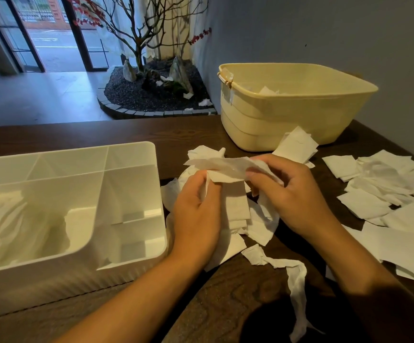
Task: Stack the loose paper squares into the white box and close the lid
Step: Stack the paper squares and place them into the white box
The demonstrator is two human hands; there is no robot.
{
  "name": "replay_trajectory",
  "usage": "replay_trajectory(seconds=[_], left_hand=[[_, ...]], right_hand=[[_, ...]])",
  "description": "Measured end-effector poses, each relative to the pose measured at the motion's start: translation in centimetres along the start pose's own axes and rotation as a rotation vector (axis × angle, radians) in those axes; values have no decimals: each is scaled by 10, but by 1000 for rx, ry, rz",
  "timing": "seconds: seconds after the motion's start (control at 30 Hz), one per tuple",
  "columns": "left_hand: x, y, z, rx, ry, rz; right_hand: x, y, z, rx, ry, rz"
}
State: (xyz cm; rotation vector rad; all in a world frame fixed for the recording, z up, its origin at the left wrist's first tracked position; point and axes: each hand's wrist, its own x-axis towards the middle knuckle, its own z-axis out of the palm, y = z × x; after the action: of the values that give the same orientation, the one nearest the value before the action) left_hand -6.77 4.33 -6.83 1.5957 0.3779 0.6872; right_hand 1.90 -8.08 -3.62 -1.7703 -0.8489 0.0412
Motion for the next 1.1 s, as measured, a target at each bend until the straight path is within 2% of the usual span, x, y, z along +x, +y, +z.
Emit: replay_trajectory(seconds=[0.13, 0.27, 0.43, 0.6, 0.7, 0.87, 0.97, 1.03, 1.1], left_hand=[[0, -1, 0, 44, -20, 6], [-1, 1, 1, 63, -64, 58], [1, -4, 1, 13, -7, 5], [3, -9, 3, -33, 74, -9], [4, -8, 2, -21, 63, -5], [2, -6, 3, -72, 6, 13], [5, -12, 7, -156, 100, -35], [7, -14, 7, -176, 149, -49], [7, -13, 5, -123, 99, -47]], right_hand=[[3, -3, -5, 127, 50, 173], [7, -3, -8, 376, 88, 387], [12, -6, -13, 657, 124, 503], [10, -2, -16, 462, -7, 488], [9, -4, -13, 406, -7, 486], [5, -9, -13, 351, -139, 338], [4, -8, -15, 310, -217, 320], [3, -8, -14, 236, -235, 318], [2, -9, -10, 124, -193, 270]])
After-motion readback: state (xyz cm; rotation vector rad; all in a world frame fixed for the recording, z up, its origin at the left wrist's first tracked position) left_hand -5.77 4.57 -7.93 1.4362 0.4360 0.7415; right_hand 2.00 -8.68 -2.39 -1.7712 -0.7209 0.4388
